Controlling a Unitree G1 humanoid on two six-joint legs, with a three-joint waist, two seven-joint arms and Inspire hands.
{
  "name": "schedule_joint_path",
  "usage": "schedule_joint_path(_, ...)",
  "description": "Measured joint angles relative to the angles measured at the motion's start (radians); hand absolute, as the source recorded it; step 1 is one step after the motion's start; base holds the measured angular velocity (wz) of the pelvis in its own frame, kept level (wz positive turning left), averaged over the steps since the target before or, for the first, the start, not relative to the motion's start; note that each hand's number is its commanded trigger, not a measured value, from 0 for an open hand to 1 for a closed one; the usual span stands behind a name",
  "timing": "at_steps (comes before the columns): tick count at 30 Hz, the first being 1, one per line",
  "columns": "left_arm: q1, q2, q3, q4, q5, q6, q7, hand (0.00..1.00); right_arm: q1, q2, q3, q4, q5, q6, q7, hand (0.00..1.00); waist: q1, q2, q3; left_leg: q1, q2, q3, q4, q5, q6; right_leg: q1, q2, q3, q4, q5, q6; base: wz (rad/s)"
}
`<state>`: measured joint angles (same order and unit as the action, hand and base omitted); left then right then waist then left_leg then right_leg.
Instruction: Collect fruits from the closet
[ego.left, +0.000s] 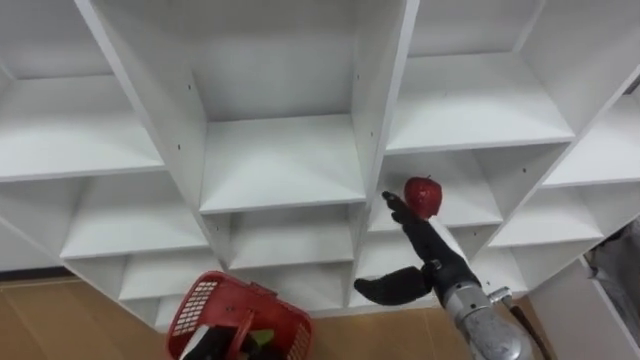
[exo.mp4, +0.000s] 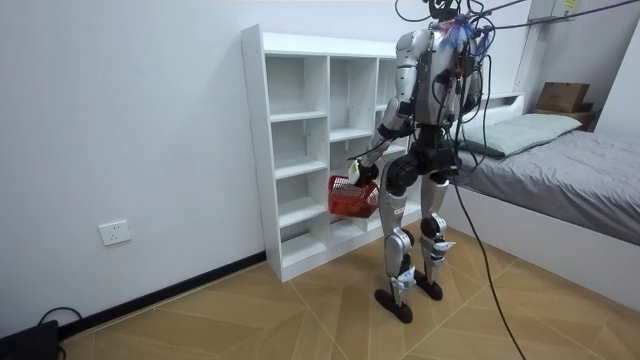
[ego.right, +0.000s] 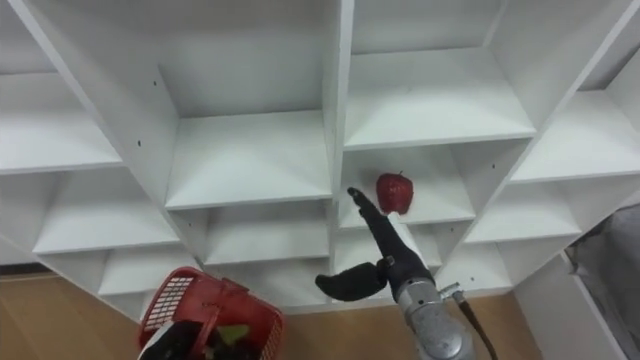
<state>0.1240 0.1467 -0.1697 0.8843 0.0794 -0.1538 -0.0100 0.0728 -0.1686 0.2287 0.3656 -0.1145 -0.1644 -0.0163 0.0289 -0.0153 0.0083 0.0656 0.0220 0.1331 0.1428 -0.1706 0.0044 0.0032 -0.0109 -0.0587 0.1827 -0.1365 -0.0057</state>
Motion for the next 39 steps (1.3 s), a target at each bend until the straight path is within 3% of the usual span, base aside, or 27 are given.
schedule_joint_path(4,0.001,0.001,0.013,0.000,-0.001,0.000,0.003,1.00,0.019,0.001,-0.014,-0.008,0.001,0.000,-0.029,0.00,0.001,-0.007,-0.0007,0.002,0.000,0.001,0.000,-0.001,0.000,0.002,0.001,0.000,0.001,0.000,0.000,0.00)
schedule_joint_path(18,0.028,-0.004,0.053,0.021,-0.008,0.002,0.044,1.00,0.051,0.000,-0.061,-0.069,0.009,-0.010,-0.191,0.00,-0.003,-0.002,-0.0017,0.017,0.002,0.003,0.000,-0.006,-0.001,0.020,0.003,-0.001,-0.013,0.000,0.000,0.00)
schedule_joint_path(30,0.035,-0.015,0.053,0.021,-0.009,0.023,0.044,1.00,0.054,0.001,-0.064,-0.069,0.098,-0.010,-0.252,0.00,-0.006,-0.002,-0.0028,0.027,0.002,0.003,0.000,-0.006,0.000,0.033,0.002,-0.001,-0.013,0.000,0.000,0.00)
schedule_joint_path(39,0.047,-0.015,0.052,0.021,-0.009,0.023,0.044,1.00,0.057,0.001,-0.068,-0.068,0.153,-0.010,-0.271,0.00,-0.028,-0.001,-0.0030,0.035,0.002,0.003,0.000,-0.008,0.000,0.037,0.003,-0.001,-0.013,0.000,0.001,0.00)
